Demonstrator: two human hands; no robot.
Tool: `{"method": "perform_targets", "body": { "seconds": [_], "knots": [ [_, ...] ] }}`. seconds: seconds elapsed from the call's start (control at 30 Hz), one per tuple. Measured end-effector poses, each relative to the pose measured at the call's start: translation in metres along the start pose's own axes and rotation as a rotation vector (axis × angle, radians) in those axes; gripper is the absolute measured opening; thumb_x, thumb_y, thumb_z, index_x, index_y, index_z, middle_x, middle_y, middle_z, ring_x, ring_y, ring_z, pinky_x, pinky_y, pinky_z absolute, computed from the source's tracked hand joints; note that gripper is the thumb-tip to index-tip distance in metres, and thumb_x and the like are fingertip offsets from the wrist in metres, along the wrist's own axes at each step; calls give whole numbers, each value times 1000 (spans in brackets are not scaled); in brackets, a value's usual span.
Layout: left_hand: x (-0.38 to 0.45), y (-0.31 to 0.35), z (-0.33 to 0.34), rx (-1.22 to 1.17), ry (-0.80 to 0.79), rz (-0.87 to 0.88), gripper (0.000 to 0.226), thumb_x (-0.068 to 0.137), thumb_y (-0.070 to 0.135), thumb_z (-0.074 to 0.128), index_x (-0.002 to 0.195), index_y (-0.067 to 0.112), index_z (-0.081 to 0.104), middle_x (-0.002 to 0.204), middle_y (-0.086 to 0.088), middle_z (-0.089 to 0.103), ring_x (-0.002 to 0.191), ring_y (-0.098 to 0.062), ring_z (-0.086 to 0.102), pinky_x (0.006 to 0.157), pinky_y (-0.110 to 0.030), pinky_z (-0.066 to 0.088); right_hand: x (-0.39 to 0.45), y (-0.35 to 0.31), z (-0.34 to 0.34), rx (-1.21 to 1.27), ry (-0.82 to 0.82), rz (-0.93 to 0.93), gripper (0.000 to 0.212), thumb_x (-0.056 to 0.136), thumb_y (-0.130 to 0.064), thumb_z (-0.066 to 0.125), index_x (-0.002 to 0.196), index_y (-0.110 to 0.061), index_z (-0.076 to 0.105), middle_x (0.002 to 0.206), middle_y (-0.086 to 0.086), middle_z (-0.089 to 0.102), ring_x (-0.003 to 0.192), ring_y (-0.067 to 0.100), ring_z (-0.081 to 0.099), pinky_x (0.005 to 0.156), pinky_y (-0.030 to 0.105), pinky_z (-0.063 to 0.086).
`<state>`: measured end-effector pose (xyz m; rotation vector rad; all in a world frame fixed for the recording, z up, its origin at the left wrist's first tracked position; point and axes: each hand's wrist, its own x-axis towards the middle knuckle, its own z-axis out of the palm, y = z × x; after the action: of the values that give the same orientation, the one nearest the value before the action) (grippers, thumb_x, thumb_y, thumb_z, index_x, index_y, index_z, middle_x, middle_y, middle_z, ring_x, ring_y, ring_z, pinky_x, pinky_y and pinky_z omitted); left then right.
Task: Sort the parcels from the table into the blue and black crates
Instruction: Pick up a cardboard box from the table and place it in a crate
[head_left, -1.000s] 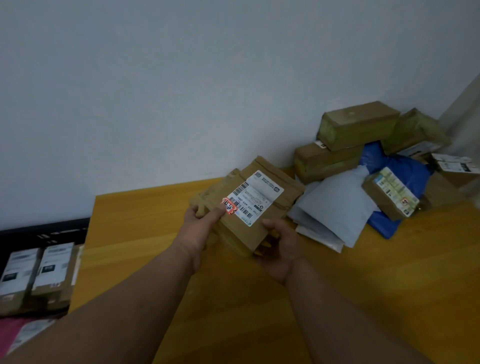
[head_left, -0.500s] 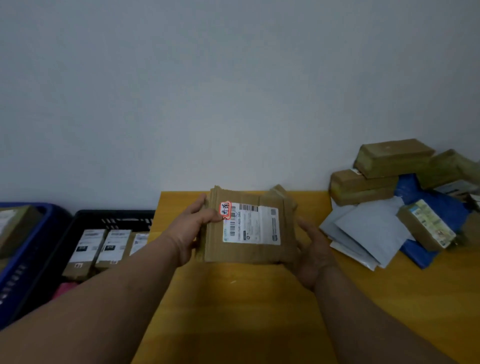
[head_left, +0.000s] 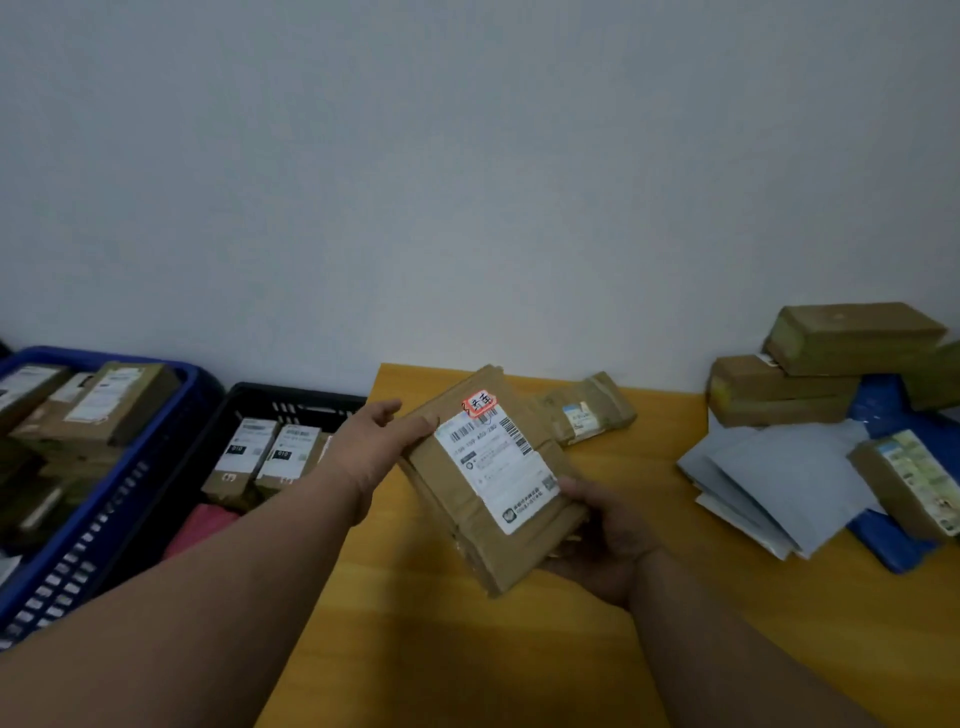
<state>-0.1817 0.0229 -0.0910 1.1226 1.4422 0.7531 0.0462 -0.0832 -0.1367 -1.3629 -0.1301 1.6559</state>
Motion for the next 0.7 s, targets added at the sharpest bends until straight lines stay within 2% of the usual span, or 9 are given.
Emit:
{"method": "perform_targets", "body": {
  "seconds": [0.07, 0.13, 0.27, 0.33, 0.4, 0.53, 0.57, 0.67, 0.7],
  "knots": [
    [-6, -11, -8, -84, 48, -104, 80, 76, 43, 78, 143, 21, 41, 134, -5, 50, 115, -25, 49, 97, -42, 44, 0, 6, 10, 22, 19, -9, 67, 59, -29, 81, 119, -6, 62, 119, 20, 60, 107, 40, 60, 85, 57, 54],
    [-13, -20, -20, -105, 10, -207, 77, 78, 41, 77, 142, 18, 39, 130, -7, 54, 113, -26, 54, 97, -45, 48, 2, 13, 22, 38, 28, -7, 65, 57, -33, 81, 115, -9, 64, 114, 18, 61, 104, 38, 60, 77, 51, 56],
    [-20, -37, -45, -37, -168, -258, 43, 86, 36, 70, 121, 15, 54, 112, -6, 67, 102, -24, 63, 93, -44, 52, 11, 28, 60, 35, 1, 37, 62, 60, -34, 79, 115, -10, 66, 117, 16, 63, 110, 35, 60, 77, 46, 57],
    [-15, -47, -65, -38, -189, -251, 28, 90, 29, 67, 114, 17, 57, 108, -6, 70, 103, -26, 65, 95, -44, 51, 17, 39, 88, -29, -6, 57, 62, 60, -32, 78, 117, -10, 65, 119, 15, 63, 111, 33, 59, 79, 45, 57],
    [-6, -58, -92, -49, -167, -255, 21, 93, 22, 63, 112, 15, 59, 103, -6, 72, 100, -26, 66, 86, -40, 50, 26, 52, 119, -109, -3, 70, 64, 57, -32, 78, 115, -9, 66, 117, 15, 61, 111, 32, 58, 83, 45, 56],
    [19, -78, -171, -118, -80, -248, 12, 95, 16, 58, 105, 10, 62, 94, -8, 75, 77, -18, 69, 59, -25, 51, 49, 91, 192, -253, -8, 86, 57, 49, -36, 79, 102, -16, 69, 101, 7, 61, 98, 26, 60, 95, 48, 50],
    [26, -84, -194, -123, -50, -245, 13, 96, 17, 57, 105, 9, 62, 96, -9, 74, 78, -19, 69, 58, -26, 53, 56, 103, 213, -280, -14, 100, 57, 49, -37, 79, 102, -17, 68, 101, 6, 61, 98, 26, 60, 94, 47, 50],
    [41, -102, -263, -122, 19, -278, 14, 96, 22, 58, 106, 13, 62, 101, -10, 72, 92, -25, 68, 74, -35, 57, 74, 147, 274, -339, -54, 162, 60, 54, -41, 79, 107, -18, 66, 104, 6, 64, 97, 28, 63, 80, 42, 52],
    [45, -108, -284, -124, 32, -291, 13, 96, 22, 58, 105, 14, 62, 100, -9, 72, 91, -25, 69, 73, -36, 56, 79, 161, 291, -341, -80, 189, 60, 55, -42, 79, 108, -18, 66, 104, 7, 67, 96, 28, 66, 75, 41, 53]
  ]
}}
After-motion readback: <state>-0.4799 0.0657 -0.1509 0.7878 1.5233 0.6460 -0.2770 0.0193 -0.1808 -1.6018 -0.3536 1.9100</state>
